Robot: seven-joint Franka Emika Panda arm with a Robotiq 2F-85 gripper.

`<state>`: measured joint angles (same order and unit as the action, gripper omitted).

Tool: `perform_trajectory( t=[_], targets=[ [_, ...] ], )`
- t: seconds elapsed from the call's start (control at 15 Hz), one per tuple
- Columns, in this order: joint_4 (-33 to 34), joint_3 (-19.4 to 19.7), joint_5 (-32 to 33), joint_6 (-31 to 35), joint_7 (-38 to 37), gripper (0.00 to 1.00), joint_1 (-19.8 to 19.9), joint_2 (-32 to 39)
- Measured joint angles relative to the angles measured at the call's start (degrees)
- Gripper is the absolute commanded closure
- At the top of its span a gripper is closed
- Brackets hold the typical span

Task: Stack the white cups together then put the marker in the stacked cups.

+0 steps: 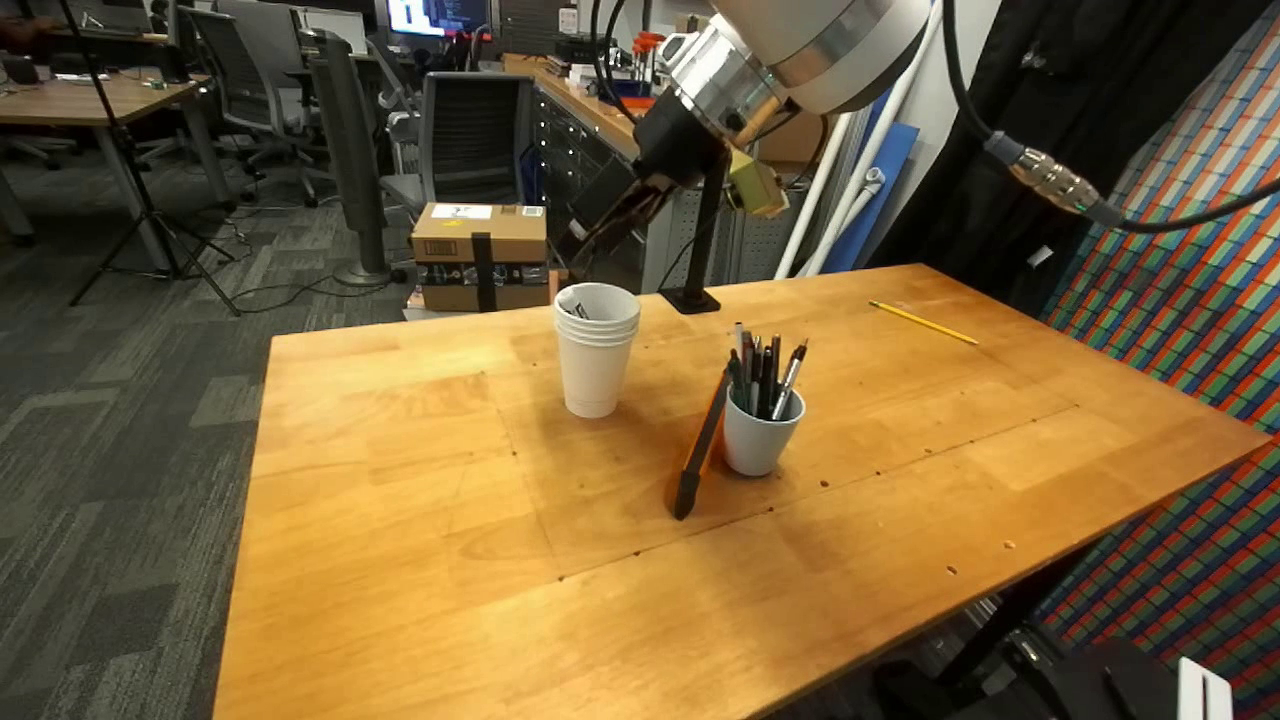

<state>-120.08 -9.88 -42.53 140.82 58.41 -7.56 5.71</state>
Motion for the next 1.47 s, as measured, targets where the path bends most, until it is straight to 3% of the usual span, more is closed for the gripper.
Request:
perform_trajectory(
  t=[0.2,0.33,1.47],
  targets=[
    [-1.5,1.8,6.6,0.4,-8.1,0.00,0.4,-1.1],
    [-2.4,2.3,7.6,0.4,-9.8,0.00,0.7,-2.0],
    [-3.0,2.3,7.6,0.6,-10.4,0.00,0.7,-2.6]
  ],
)
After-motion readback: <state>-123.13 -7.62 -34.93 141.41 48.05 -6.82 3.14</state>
